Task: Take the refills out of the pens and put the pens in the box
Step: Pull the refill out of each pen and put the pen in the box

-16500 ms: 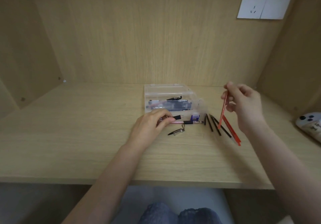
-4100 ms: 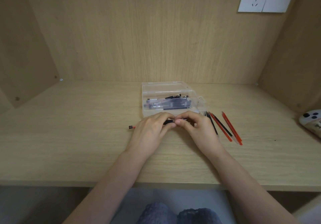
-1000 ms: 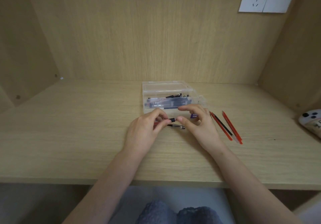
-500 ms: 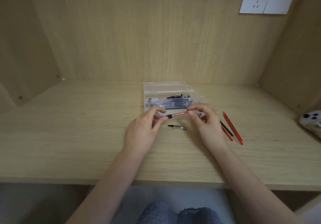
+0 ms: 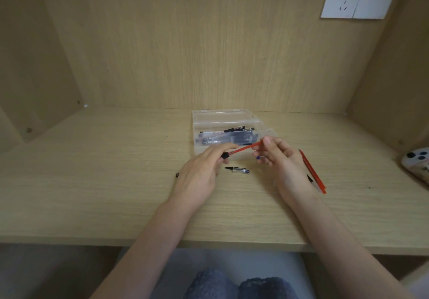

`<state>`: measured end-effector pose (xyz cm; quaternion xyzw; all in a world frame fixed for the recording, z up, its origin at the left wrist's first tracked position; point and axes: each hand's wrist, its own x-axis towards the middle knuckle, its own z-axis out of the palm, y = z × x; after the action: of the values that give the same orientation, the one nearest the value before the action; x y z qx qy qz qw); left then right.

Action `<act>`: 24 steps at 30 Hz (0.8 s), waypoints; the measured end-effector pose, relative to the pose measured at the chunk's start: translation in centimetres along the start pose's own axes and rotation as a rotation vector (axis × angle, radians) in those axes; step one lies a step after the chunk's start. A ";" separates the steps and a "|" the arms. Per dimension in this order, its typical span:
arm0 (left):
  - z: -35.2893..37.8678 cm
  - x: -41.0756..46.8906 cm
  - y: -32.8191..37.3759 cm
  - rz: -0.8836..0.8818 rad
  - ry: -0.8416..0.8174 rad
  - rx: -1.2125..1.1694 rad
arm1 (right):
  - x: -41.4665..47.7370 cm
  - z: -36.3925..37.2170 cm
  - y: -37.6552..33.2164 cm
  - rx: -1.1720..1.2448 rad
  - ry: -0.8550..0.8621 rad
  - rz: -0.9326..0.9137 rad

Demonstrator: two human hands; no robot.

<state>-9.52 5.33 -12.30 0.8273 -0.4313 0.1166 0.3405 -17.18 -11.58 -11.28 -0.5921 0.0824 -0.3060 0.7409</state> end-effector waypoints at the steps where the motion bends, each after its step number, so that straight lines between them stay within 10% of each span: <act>1: 0.0 -0.1 0.1 0.017 -0.028 0.015 | -0.1 0.1 0.0 0.011 -0.009 -0.007; 8: 0.3 0.0 -0.4 -0.011 0.056 -0.007 | 0.2 -0.6 0.1 0.047 0.219 -0.065; 14: 0.3 0.1 -0.9 -0.048 0.120 -0.061 | -1.4 1.0 1.6 -1.041 -0.283 -0.303; 24: 0.4 0.0 -0.7 -0.025 0.082 -0.077 | -1.3 0.9 1.4 -1.005 -0.251 -0.245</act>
<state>-8.98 5.33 -12.87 0.8136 -0.4105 0.1296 0.3908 -17.31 -9.90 -12.63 -0.9114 0.0597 -0.2398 0.3290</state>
